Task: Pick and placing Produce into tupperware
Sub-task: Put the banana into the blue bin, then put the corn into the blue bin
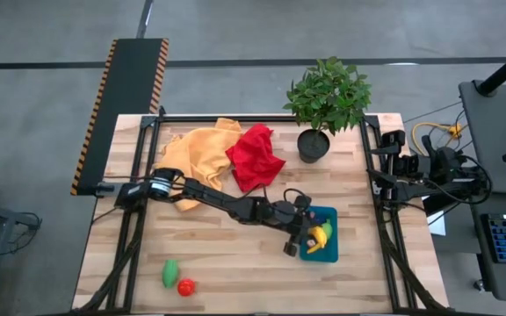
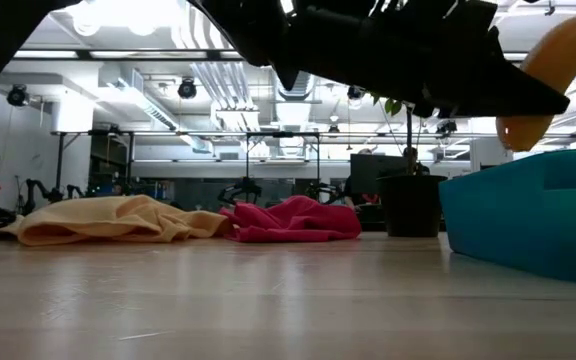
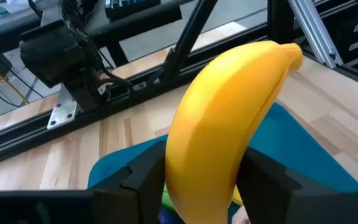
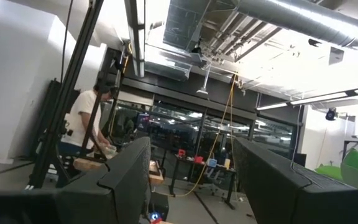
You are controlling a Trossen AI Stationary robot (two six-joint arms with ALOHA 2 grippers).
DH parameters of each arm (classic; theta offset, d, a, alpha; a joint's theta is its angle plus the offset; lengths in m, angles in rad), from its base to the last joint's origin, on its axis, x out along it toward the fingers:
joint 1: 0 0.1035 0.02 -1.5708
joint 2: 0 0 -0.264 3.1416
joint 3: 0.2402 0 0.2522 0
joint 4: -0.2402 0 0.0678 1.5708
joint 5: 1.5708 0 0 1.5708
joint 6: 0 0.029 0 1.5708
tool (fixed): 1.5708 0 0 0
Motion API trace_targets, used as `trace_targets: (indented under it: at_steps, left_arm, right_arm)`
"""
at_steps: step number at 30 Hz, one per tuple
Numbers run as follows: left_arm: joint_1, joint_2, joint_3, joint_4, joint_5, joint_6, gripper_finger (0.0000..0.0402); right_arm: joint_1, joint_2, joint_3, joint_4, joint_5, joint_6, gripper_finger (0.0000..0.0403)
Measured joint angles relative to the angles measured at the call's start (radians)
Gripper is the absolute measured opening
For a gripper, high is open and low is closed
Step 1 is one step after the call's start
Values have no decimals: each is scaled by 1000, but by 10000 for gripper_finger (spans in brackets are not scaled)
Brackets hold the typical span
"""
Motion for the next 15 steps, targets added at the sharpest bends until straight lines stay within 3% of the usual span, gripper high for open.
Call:
trace_targets:
  at_steps: [15]
  left_arm:
    - [4,-5,1,-9,-1,0,185]
  right_arm:
    - [0,0,0,0,0,1,224]
